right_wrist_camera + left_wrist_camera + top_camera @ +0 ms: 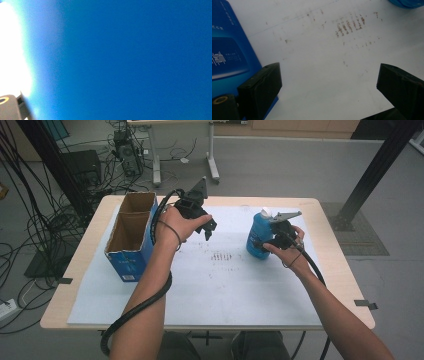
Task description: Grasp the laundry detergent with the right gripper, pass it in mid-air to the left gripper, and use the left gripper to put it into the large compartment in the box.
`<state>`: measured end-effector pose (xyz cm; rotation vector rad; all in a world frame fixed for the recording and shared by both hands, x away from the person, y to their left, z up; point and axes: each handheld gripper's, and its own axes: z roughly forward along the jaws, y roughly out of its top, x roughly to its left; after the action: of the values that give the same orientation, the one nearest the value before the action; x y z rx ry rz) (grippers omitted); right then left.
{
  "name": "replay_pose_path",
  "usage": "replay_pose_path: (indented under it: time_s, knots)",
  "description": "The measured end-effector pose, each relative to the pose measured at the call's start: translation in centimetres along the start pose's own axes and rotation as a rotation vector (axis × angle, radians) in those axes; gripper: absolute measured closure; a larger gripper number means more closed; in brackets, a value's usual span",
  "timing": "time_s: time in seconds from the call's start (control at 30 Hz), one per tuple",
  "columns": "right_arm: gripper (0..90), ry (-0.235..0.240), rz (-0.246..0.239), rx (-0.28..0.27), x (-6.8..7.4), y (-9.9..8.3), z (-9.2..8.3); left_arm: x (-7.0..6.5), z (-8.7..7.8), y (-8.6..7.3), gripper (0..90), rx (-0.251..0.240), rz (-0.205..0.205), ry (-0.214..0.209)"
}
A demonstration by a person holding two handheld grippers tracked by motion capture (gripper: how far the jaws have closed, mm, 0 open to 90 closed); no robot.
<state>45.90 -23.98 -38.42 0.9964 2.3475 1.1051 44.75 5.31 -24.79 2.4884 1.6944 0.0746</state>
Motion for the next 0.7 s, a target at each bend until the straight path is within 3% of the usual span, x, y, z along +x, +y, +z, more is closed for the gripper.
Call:
replay_pose_path:
  time_s: [0.7]
  knots:
    - [2.8,-0.003,0.001,-0.001,-0.05,-0.02,-0.01,-0.08,-0.07,0.03,6.4,-0.002,0.0,-0.001]
